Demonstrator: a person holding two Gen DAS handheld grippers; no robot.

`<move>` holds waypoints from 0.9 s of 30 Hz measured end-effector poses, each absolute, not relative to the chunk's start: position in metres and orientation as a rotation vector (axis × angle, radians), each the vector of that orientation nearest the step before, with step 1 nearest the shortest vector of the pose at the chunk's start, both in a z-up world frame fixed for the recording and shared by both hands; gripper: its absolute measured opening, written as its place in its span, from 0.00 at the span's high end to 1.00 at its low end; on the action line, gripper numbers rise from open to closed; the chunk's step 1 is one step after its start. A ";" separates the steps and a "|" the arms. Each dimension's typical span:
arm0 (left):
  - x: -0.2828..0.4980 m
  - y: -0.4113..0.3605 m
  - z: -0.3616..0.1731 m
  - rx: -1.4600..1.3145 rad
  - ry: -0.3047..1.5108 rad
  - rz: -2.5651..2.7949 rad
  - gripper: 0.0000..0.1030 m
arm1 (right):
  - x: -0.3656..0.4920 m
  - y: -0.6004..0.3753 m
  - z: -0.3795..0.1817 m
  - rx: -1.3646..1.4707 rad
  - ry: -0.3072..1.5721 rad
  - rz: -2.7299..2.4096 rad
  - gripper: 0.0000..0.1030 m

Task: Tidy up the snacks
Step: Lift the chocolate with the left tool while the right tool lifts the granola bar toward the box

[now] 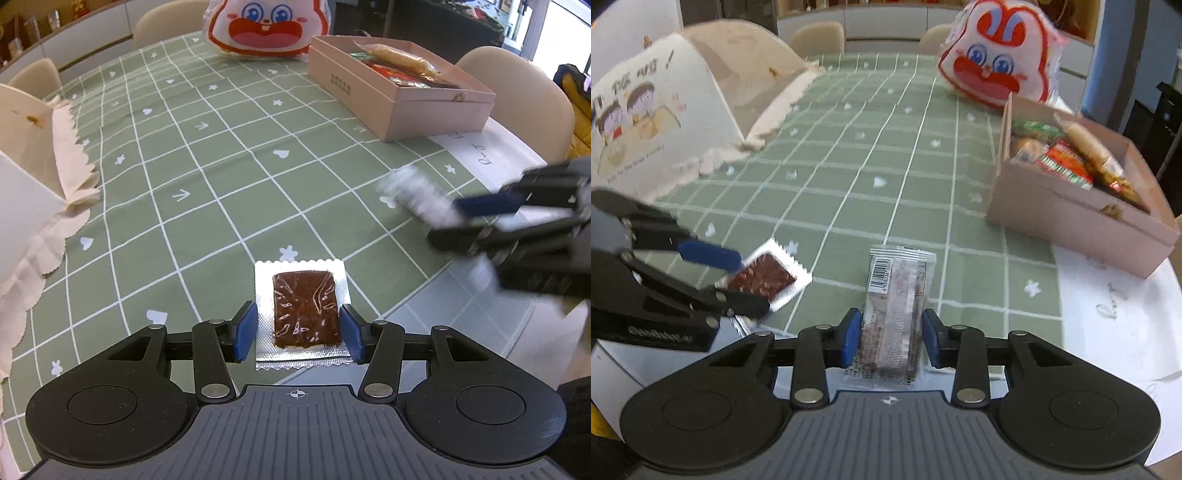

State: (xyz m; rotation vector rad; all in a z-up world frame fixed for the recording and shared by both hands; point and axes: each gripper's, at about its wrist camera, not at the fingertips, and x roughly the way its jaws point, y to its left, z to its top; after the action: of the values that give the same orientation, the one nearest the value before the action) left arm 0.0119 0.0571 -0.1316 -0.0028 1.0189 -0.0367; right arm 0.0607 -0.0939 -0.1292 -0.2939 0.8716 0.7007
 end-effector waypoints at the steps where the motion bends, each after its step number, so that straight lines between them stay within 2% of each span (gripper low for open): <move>1: 0.011 0.056 -0.132 0.005 1.013 -0.036 0.47 | 0.061 -0.098 -0.124 -0.284 0.862 0.696 0.66; 5: 0.008 0.053 -0.132 0.023 0.990 -0.037 0.48 | 0.066 -0.119 -0.104 -0.256 0.825 0.661 0.66; 6: 0.008 0.052 -0.132 0.029 0.986 -0.038 0.58 | 0.067 -0.124 -0.100 -0.251 0.819 0.652 0.66; 7: 0.007 0.049 -0.131 0.036 0.978 -0.050 0.60 | 0.068 -0.130 -0.095 -0.246 0.813 0.642 0.66; 15: 0.012 0.023 -0.102 0.060 0.893 -0.147 0.60 | 0.075 -0.186 -0.058 -0.191 0.756 0.529 0.66; 19: 0.036 0.021 -0.055 -0.040 0.790 -0.217 0.60 | 0.076 -0.208 -0.036 -0.161 0.694 0.477 0.66; 24: 0.105 0.004 0.033 0.017 0.546 -0.270 0.59 | 0.080 -0.224 -0.013 -0.103 0.646 0.450 0.66; 27: 0.154 -0.007 0.056 -0.001 0.501 -0.286 0.59 | 0.077 -0.228 -0.003 -0.076 0.613 0.450 0.66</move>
State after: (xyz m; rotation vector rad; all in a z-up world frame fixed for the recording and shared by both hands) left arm 0.1539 -0.0074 0.0564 -0.0015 0.5007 -0.2861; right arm 0.0767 -0.2283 -0.0025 -0.0756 0.6128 0.4504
